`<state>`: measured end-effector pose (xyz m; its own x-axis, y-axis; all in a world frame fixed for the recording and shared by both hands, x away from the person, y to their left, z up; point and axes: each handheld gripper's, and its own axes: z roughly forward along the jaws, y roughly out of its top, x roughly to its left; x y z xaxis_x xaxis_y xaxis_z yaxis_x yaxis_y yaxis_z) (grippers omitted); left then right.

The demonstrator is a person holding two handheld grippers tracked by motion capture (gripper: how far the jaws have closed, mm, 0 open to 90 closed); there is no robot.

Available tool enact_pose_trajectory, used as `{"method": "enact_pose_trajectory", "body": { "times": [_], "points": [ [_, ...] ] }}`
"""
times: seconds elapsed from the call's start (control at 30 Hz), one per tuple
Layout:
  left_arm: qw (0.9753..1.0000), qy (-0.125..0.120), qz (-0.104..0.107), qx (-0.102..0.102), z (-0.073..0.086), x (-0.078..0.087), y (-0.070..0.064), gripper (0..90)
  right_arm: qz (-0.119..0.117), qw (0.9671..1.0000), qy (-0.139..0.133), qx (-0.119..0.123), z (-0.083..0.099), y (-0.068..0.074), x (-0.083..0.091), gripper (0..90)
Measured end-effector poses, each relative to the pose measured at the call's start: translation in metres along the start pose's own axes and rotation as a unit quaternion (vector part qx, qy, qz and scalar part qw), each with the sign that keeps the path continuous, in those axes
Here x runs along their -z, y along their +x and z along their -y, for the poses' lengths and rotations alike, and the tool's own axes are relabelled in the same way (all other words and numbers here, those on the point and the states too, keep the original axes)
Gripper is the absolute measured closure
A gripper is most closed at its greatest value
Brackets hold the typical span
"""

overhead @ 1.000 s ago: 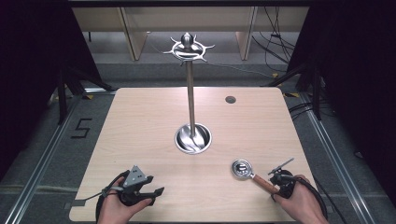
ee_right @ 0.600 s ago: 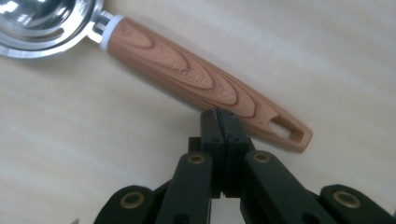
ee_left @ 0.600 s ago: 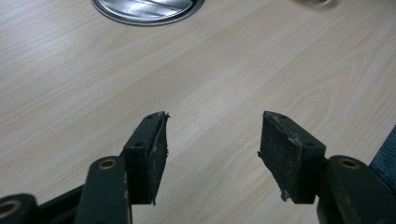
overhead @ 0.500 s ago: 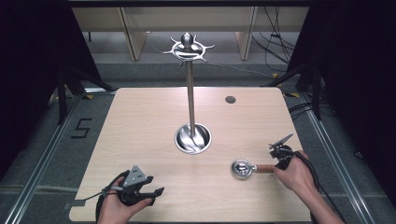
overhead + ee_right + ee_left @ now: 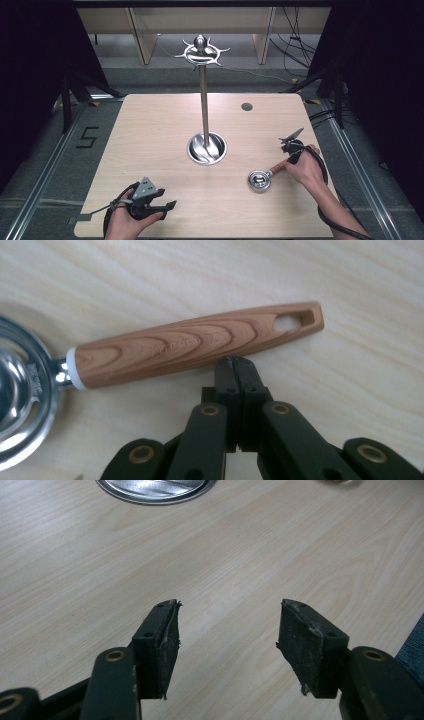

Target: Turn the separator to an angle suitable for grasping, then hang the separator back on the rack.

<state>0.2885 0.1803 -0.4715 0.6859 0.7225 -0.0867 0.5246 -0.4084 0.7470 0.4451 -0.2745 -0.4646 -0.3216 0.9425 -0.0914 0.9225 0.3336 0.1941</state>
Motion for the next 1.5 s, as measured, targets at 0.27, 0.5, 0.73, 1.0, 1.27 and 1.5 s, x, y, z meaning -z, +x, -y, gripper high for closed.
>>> {"method": "enact_pose_trajectory", "body": {
  "times": [0.27, 0.5, 0.73, 1.0, 1.27, 1.5],
  "points": [
    [0.9999, -0.007, 0.002, 0.011, 0.001, -0.001, 0.000, 40.9, 0.003, 0.9998, -0.010, 0.016, -0.027, 0.019, -0.005, 90.0],
    [1.0000, 0.004, -0.002, 0.005, 0.000, 0.000, 0.001, 40.9, -0.031, 0.9981, -0.031, 0.042, -0.039, 0.029, -0.007, 90.0],
    [1.0000, 0.001, 0.001, 0.009, -0.001, -0.002, 0.001, 40.9, -0.014, 0.9978, -0.053, 0.036, -0.042, 0.024, 0.001, 80.0],
    [0.9999, 0.005, 0.006, 0.009, 0.000, -0.003, 0.000, 40.9, -0.044, 0.9962, -0.069, -0.030, -0.039, 0.022, 0.012, 60.1],
    [0.9999, 0.001, 0.002, 0.012, 0.000, -0.001, 0.001, 40.8, -0.073, 0.9942, -0.031, -0.072, -0.046, 0.029, 0.011, 52.9],
    [1.0000, 0.007, 0.001, -0.006, 0.000, -0.001, 0.004, 40.5, -0.059, 0.9940, -0.001, -0.092, -0.054, 0.037, 0.009, 47.8]
  ]
}}
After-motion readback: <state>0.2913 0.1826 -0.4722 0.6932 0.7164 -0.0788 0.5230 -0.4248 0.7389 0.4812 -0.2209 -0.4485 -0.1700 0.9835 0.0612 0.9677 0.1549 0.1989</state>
